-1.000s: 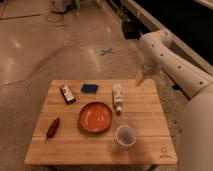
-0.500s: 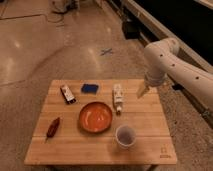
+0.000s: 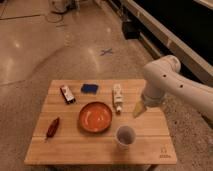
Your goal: Move the arm in a circular motion
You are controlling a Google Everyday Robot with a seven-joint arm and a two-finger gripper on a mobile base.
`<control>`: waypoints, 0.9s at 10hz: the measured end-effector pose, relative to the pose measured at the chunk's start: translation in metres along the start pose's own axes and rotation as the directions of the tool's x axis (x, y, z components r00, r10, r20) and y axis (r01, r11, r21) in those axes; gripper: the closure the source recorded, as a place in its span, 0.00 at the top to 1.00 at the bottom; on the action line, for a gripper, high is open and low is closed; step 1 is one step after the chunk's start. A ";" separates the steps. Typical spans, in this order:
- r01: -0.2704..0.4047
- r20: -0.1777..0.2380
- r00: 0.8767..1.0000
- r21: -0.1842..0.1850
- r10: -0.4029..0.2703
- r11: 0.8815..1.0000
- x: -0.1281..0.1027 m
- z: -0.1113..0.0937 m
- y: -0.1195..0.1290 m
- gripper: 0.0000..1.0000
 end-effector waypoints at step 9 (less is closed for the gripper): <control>0.629 0.108 0.771 0.028 -0.628 0.777 0.032 -0.016 -0.214 0.80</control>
